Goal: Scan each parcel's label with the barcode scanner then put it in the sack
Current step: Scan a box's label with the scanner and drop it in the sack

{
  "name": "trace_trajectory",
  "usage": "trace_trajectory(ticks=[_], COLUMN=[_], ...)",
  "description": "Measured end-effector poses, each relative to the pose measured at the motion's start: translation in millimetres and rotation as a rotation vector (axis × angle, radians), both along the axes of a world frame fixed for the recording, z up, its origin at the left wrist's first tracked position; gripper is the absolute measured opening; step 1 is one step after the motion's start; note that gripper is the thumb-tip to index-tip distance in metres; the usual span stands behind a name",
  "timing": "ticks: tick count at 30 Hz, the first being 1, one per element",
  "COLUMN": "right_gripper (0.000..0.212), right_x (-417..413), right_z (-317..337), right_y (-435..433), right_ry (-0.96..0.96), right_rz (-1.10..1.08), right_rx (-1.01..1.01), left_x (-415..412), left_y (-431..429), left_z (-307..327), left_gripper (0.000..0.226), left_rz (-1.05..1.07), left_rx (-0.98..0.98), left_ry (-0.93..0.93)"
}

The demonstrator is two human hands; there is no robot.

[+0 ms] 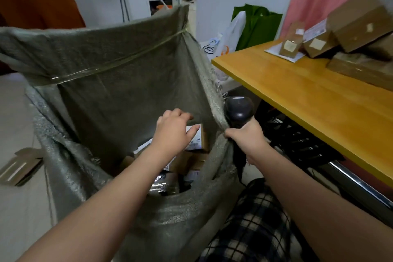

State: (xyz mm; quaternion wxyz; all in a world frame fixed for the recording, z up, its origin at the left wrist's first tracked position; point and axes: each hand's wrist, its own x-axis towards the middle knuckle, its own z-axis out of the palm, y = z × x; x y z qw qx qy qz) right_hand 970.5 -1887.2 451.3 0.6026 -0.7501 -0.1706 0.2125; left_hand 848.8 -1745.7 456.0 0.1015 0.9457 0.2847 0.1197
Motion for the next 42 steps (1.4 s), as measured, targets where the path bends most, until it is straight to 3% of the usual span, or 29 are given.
trace_trajectory(ticks=[4,8,11,19,25,30,33,36,42], right_gripper=[0.053,0.028,0.034,0.027,0.016,0.012,0.011,0.014,0.017], right_x=[22,48,63,74,69,64,65,69,75], right_z=[5,28,52,115,126,121,117,116,112], right_y=[-31,-85,-137,-294,-403,-457,-471,-478,-476], right_ry=[-0.084,-0.241,-0.281,-0.295,-0.24,-0.168,-0.124,-0.09,-0.014], right_rz=[-0.072,-0.147,-0.283,-0.598,-0.889,-1.007,-1.004,-0.989,-0.988], right_rx=[-0.021,-0.099,-0.116,-0.063,0.019,0.065,0.102,0.114,0.153], left_x=[32,81,122,212,259,285,304,323,316], left_y=[-24,-58,-96,-236,-354,-450,-490,-500,-443], left_z=[18,47,70,105,107,105,104,101,104], left_gripper=[0.039,0.04,0.04,0.042,0.048,0.063,0.07,0.06,0.035], left_rz=[-0.114,-0.248,-0.365,-0.703,-0.974,-1.144,-1.212,-1.217,-1.166], left_rx=[0.012,0.055,0.097,0.096,0.058,0.015,0.098,0.139,0.167], left_ry=[-0.037,-0.061,-0.072,-0.1,-0.131,-0.114,-0.043,0.048,-0.049])
